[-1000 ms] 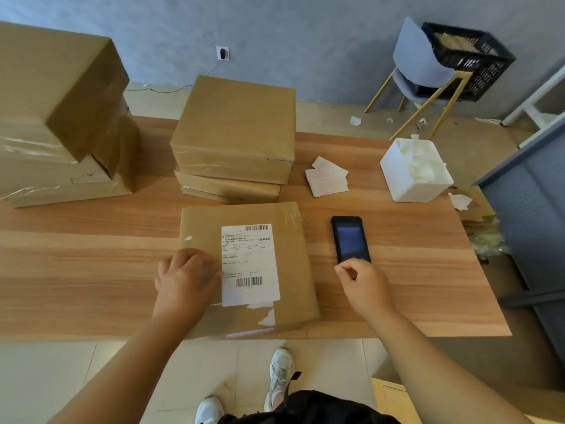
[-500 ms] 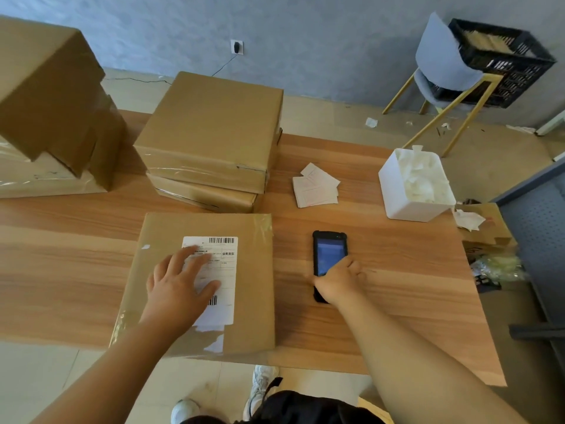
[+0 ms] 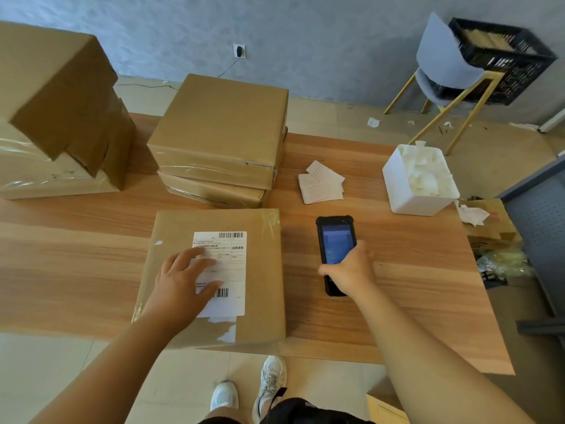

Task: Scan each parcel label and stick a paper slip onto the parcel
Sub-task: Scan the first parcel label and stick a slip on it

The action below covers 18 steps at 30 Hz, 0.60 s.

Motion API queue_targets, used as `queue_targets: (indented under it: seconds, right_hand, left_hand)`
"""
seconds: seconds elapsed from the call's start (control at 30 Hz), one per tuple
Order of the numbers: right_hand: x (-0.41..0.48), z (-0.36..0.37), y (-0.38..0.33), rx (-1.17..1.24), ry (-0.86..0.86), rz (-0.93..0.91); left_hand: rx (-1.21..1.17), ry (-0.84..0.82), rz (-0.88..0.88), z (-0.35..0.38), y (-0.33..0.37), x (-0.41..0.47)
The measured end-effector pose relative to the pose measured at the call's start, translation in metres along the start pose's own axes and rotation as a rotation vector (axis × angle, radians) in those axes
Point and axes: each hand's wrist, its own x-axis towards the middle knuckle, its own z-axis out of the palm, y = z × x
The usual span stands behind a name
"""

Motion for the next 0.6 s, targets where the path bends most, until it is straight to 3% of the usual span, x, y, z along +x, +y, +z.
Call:
queue_targets:
  seconds: [0.2,0.43,0.6]
  right_hand:
    - [-0.065,-0.017,-0.035,0.021,-0.135,-0.283]
    - [-0.132,-0.030,-0.073,-0.550,-0.285,-0.475]
    - [-0.162,-0.032,-0.087,-0.863,-0.312,-0.493]
  left_hand:
    - [-0.007,0.008,0.025,-0.016,-0.026,-0.034]
    - [-0.025,0.054,0.016,-0.021,-0.059,-0.064]
    - [-0.030,0.015,0.009,-0.023,-0.063,-0.065]
